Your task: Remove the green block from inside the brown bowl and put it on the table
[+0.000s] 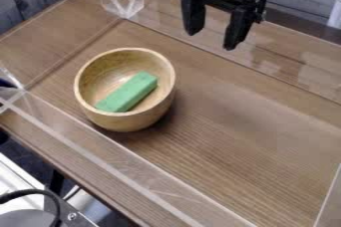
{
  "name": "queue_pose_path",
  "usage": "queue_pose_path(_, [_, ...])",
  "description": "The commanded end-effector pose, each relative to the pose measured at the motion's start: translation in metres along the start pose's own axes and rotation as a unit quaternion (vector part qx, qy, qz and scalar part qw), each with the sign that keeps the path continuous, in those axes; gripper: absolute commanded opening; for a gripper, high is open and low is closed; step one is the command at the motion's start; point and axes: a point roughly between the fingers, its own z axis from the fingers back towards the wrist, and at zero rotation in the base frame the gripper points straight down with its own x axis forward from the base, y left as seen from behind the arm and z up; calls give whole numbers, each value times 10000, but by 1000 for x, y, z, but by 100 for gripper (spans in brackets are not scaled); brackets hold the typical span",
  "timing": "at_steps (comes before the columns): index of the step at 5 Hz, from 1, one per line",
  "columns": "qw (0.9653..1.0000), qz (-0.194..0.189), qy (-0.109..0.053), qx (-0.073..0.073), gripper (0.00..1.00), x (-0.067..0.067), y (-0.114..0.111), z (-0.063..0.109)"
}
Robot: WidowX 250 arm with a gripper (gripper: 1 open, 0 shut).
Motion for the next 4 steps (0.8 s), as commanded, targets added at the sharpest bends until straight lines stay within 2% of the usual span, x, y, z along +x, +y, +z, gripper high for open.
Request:
queue_pose_path(1, [10000,1,87,18,100,-6,7,-7])
queue_pose_path(2, [9999,52,92,29,100,-24,24,-17])
queue_pose_path(3, [9998,191,15,3,100,-43,47,-24])
queue_pose_path(4, [9997,257,-34,-17,100,-53,71,-28])
